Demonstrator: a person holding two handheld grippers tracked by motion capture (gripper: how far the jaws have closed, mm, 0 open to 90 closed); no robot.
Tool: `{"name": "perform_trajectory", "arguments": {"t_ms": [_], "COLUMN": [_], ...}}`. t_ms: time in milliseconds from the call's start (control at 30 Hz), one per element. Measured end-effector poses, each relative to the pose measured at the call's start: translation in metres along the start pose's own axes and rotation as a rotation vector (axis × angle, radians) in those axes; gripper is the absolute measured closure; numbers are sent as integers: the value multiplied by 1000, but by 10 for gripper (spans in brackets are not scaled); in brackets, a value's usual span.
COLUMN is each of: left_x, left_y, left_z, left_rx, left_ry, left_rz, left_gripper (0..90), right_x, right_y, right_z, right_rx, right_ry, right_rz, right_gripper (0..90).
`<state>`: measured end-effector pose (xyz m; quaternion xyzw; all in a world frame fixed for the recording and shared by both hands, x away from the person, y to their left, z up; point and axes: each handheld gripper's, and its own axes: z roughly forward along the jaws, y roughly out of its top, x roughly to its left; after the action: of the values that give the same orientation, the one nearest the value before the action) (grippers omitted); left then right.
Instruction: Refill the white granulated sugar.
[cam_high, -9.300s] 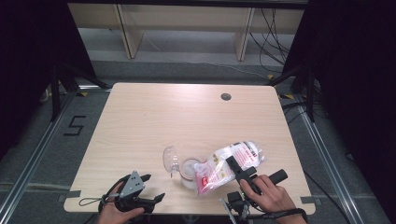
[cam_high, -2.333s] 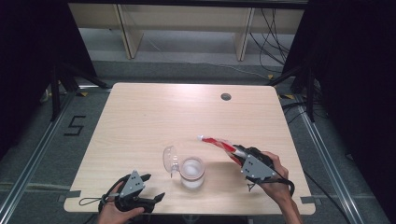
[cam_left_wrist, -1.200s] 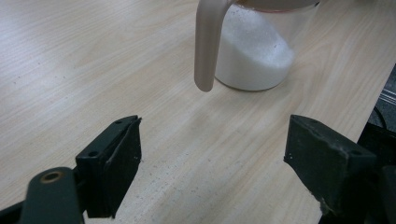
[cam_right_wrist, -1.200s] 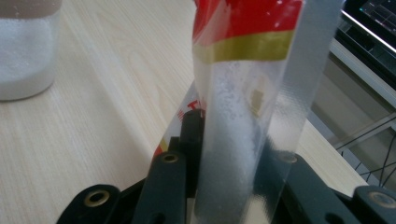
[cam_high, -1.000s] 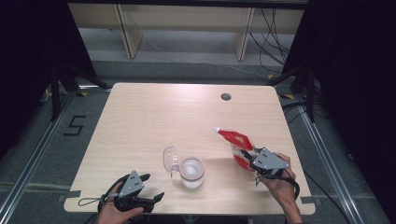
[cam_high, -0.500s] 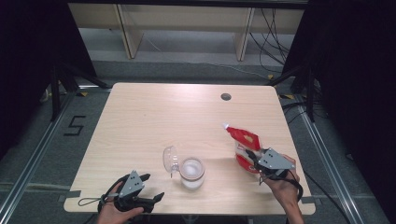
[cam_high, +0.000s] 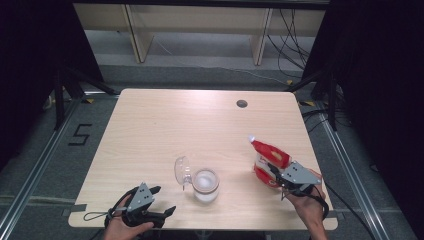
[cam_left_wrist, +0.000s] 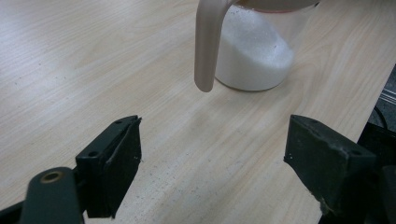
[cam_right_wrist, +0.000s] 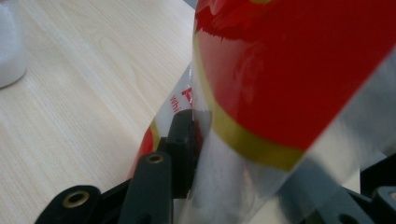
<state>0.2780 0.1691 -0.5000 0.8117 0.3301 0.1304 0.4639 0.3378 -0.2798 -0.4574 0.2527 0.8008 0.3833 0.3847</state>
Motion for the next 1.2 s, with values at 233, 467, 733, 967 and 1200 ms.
{"name": "perform_trajectory", "arguments": {"t_ms": [233,467,733,967,1200], "left_x": [2,2,4,3,2], "left_y": [0,1,1,1,3], "left_z": [0,0,-1,0,0], "left_rx": [1,-1,2,-3,7], "left_ry": [19,13,20,26,0], "left_rz": [22,14,35,24,10], "left_gripper": [183,183,183,183,183], "right_x": [-1,3,16,23,28], "right_y": [-2,-2,-4,-4,-7], "right_z": [-6,-19,-38,-52,-59], "right_rx": [-5,-29,-3,-2,10], "right_ry": [-15,-36,-59,-67,-59], "right_rz": [44,160,218,245,286], "right_gripper": [514,354,319,299,289]}}
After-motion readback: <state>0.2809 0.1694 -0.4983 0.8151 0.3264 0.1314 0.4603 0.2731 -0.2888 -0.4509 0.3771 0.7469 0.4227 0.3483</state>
